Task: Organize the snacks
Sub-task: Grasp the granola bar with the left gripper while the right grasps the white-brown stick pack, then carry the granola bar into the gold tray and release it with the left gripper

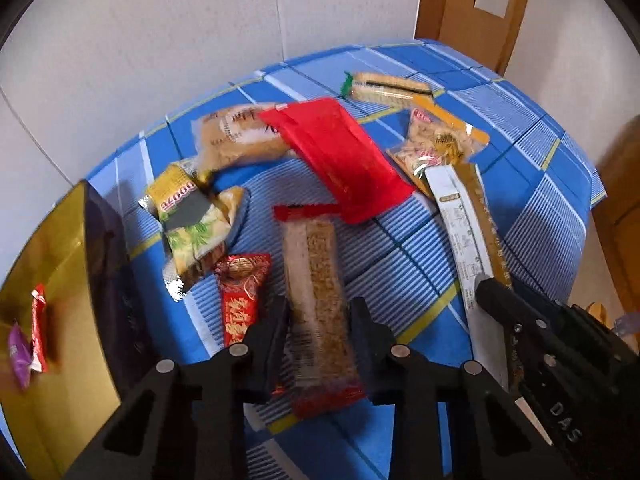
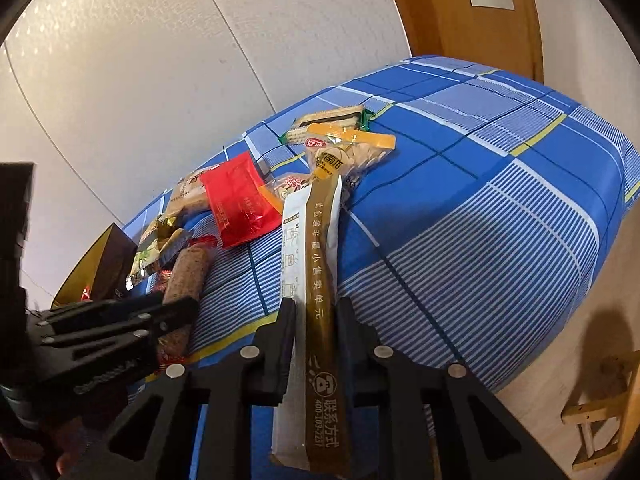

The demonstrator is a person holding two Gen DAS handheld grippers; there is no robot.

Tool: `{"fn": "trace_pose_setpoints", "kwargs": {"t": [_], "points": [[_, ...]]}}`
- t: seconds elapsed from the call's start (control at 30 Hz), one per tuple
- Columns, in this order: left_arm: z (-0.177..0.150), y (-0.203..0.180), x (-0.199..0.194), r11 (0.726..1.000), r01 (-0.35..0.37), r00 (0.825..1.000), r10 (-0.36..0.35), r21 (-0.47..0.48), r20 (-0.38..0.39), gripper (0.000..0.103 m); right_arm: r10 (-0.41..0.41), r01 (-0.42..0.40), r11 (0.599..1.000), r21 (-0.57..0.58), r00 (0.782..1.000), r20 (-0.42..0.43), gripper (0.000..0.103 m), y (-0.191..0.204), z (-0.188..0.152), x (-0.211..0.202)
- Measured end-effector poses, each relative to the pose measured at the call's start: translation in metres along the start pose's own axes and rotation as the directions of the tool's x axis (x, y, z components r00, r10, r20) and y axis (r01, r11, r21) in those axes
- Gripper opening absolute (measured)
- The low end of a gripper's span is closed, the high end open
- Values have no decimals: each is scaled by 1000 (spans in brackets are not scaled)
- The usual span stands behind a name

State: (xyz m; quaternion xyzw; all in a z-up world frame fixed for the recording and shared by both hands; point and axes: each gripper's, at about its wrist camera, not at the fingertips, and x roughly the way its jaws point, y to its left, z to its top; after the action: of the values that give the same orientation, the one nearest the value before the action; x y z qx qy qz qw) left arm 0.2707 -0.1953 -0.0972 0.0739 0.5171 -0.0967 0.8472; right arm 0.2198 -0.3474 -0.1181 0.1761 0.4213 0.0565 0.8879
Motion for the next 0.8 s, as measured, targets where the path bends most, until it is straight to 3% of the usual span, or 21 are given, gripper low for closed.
{"fn": "trace_pose_setpoints", "kwargs": {"t": [0.1, 0.27, 0.53, 0.8], "points": [[-1, 8, 8, 998, 42, 999, -44, -55, -31, 31, 8, -8, 1000, 8, 1000, -10, 23, -1, 0, 1], [-8, 8, 4, 998, 46, 999, -46, -42, -5, 30, 8, -8, 1000, -7, 1000, -11, 26, 2, -1, 2], [-16, 24, -7, 989, 91, 996, -90, -116, 8, 30, -11, 11, 999, -47, 1000, -7, 31, 9, -2, 3], [-16, 32, -26, 982, 144, 989, -137, -126, 62, 30, -102, 103, 981, -163, 995, 18, 32, 28, -6, 7]]}}
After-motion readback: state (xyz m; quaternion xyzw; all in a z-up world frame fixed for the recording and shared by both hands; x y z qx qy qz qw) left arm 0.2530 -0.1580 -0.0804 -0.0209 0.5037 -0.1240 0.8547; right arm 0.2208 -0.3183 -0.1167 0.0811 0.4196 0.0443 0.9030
